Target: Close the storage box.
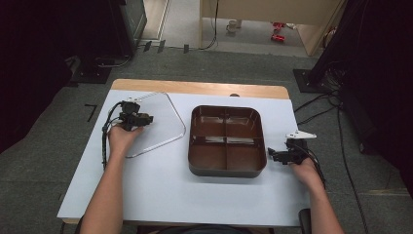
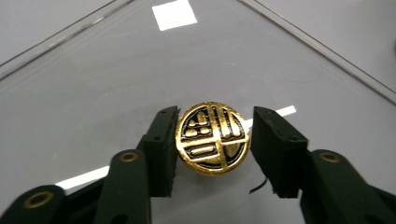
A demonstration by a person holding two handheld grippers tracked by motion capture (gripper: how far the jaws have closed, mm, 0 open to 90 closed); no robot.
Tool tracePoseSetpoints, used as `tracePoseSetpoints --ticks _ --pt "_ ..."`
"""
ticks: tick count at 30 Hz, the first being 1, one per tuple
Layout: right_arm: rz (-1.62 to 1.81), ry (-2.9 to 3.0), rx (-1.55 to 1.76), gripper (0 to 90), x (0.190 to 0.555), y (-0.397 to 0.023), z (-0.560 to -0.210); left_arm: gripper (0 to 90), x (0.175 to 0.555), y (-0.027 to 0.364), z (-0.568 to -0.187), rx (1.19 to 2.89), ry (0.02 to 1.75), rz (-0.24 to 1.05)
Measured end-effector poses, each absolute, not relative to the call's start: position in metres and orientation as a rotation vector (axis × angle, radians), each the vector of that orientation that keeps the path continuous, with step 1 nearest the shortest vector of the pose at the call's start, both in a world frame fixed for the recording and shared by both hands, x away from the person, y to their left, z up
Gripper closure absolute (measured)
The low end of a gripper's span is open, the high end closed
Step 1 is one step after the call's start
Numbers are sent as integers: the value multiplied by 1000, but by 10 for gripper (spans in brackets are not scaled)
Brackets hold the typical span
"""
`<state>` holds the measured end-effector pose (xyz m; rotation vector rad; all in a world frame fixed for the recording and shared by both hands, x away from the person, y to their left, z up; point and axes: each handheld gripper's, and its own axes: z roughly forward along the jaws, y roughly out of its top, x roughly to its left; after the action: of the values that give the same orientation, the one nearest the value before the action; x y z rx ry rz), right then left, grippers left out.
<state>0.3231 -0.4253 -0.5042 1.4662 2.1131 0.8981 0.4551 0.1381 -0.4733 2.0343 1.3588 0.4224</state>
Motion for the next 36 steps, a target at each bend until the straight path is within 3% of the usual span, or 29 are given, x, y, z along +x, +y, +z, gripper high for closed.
tracePoseSetpoints --ticks 15,26,36 --pt "898 2113 1466 44 323 -425 -504 593 455 137 -461 2011 1403 368" --pt "897 2113 1465 44 323 -425 -504 593 440 132 -421 1998 1367 376" --pt "897 2113 1465 44 323 -425 -504 594 427 120 -387 1953 1333 299"
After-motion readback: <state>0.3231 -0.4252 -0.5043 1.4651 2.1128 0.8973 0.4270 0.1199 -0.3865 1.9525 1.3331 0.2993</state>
